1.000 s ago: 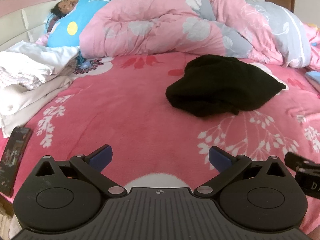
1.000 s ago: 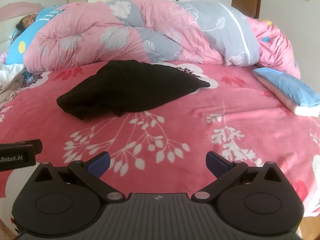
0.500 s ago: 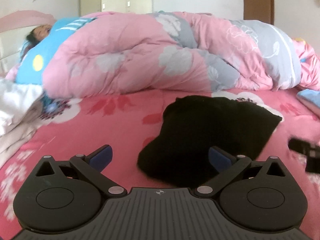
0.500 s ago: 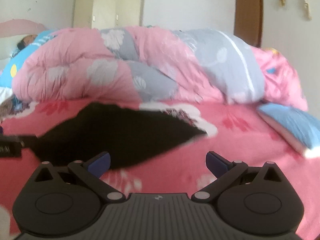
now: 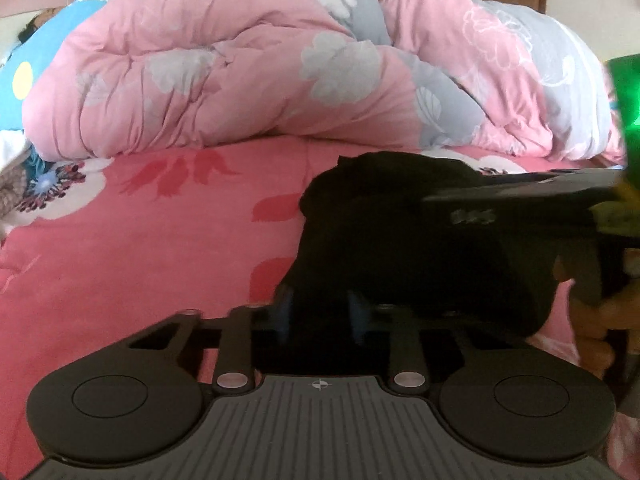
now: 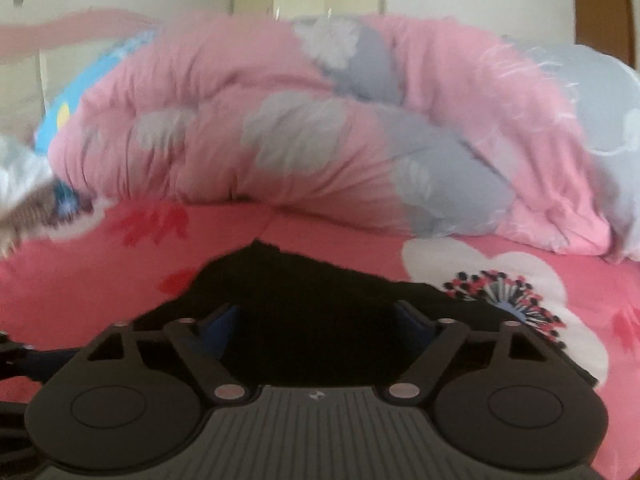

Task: Fold clothes
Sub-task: 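Grasp the black shirt with the left gripper while the right gripper grasps it too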

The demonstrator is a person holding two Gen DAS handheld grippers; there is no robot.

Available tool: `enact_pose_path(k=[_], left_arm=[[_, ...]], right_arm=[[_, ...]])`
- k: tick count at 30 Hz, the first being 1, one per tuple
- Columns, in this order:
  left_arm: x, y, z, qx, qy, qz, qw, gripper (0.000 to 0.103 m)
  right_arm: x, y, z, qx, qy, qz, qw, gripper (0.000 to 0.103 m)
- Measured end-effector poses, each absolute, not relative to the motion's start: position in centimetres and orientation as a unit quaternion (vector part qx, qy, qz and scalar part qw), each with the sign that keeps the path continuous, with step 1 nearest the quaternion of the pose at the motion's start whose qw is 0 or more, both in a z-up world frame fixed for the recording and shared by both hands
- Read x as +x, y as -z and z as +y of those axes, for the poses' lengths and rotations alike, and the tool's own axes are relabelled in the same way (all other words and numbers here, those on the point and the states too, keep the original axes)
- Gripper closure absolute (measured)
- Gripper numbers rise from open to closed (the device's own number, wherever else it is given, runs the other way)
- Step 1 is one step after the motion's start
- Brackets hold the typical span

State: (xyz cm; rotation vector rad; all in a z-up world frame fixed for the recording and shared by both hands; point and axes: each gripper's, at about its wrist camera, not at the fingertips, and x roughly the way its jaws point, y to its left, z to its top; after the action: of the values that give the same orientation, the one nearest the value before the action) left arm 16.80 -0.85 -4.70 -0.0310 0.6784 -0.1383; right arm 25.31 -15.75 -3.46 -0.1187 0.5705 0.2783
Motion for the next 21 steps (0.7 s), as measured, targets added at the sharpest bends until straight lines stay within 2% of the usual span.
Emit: enact_pose_path(k=[1,2,4,7,12,21], left_arm=[[16.7,4.6,-0.8,-0.017,0.07,0.332,0.94,0.093],[16.5,4.4,-0.9,-0.018,0.073,0.331,0.941,0.094],[16.0,4.0,-1.0,-0.019,0.083,0.325,0.942,0.096],[14.3,3.1,-1.3,-0.025,0.104,0.318,0.942,0.097],[10.3,1.5,-1.5,-0.033,0.137,0.308,0.941,0.098],[1.1,0.2,0.5,-0.054,0.195,0.323,0.925,0.098]], right_arm=[[25.6,4.0,-15.4,-0.07,-0.136,0.286,0.946,0.038],[25.7,4.2,-15.3,-0.073,-0.135,0.29,0.945,0.042],[25.0,4.0,-15.9,-0.062,-0.136,0.287,0.946,0.06],[23.2,3.1,-16.7,-0.058,-0.139,0.28,0.948,0.074],[18.3,0.8,-18.4,-0.051,-0.139,0.264,0.953,0.078],[5.9,-1.2,-22.1,-0.014,-0.163,0.268,0.95,0.079]])
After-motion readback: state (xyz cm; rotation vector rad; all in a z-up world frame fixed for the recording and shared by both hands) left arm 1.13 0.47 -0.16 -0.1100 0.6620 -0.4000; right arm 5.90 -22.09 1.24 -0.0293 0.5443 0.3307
